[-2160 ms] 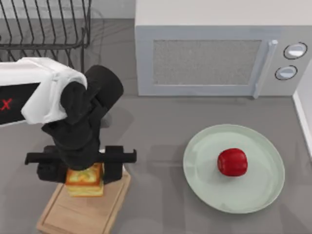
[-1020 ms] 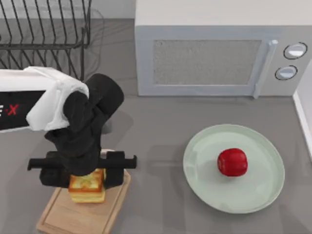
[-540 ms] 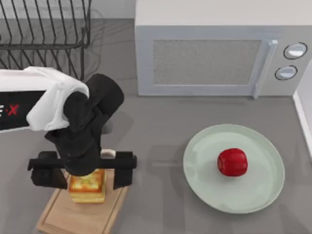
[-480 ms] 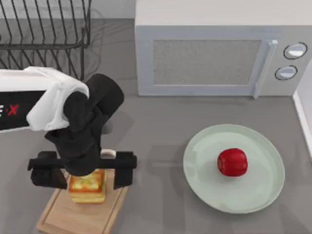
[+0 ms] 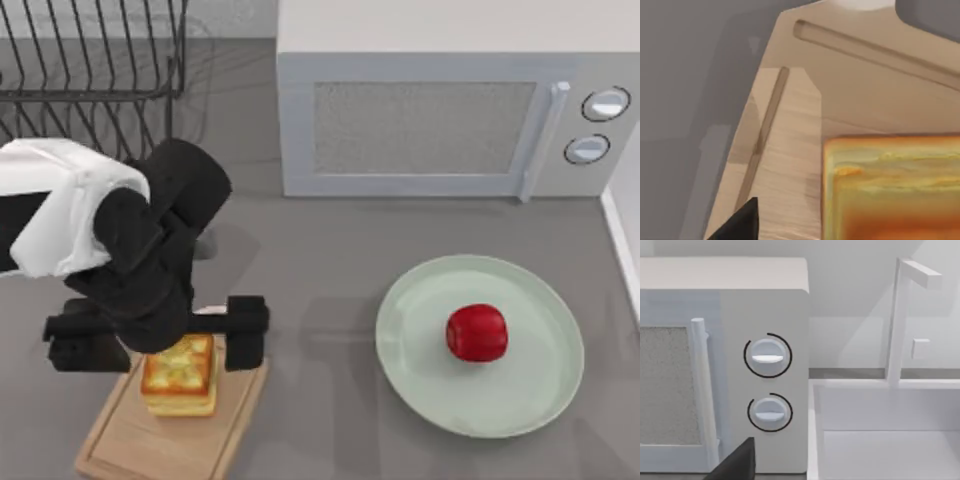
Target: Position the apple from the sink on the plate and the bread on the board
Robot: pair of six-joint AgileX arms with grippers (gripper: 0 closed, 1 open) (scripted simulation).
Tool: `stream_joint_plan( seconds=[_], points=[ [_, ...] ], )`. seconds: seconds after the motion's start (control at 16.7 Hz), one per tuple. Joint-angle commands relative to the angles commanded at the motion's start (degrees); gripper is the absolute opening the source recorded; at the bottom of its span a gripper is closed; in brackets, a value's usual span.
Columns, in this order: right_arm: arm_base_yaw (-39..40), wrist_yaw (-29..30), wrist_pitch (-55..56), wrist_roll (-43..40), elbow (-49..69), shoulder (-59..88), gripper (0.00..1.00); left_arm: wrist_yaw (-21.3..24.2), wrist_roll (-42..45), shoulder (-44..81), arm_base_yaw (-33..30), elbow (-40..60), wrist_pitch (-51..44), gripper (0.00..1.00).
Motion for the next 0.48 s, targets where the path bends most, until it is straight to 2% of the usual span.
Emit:
stream_joint_plan(
  seconds=[0.24, 0.48],
  points=[
    [0.0, 0.0, 0.0, 0.0, 0.0, 0.0, 1.00, 0.1, 4.6, -13.8, 4.4, -8.0, 6.8, 1.00],
    [0.0, 0.0, 0.0, 0.0, 0.0, 0.0, 1.00, 0.5, 10.6, -35.1, 10.6, -20.0, 15.3, 1.00]
  ],
)
